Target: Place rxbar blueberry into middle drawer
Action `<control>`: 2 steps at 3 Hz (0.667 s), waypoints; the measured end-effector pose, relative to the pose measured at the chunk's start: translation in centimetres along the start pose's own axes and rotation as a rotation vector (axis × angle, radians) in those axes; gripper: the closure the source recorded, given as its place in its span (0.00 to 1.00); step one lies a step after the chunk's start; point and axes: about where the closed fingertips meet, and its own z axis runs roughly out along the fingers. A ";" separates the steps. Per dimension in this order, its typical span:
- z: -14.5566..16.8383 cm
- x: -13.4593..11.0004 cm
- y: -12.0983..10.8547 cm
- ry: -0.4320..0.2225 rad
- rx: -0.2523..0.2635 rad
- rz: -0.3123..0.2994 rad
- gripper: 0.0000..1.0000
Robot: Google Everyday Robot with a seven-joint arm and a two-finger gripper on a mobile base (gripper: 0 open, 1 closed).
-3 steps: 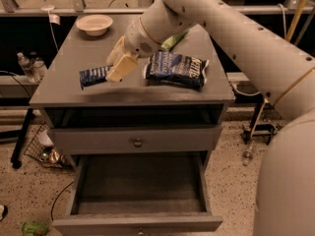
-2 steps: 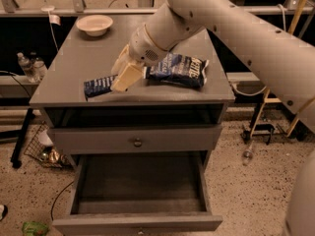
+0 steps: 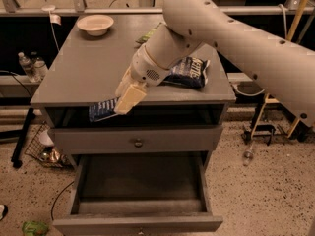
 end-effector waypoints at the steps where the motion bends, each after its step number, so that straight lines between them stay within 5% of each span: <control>1: 1.8 3.5 2.6 0.000 -0.012 0.087 1.00; 2: 4.0 6.9 4.8 0.010 -0.024 0.171 1.00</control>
Offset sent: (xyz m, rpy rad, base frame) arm -0.0650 -0.0498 -0.1249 -0.0302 0.2012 -0.1934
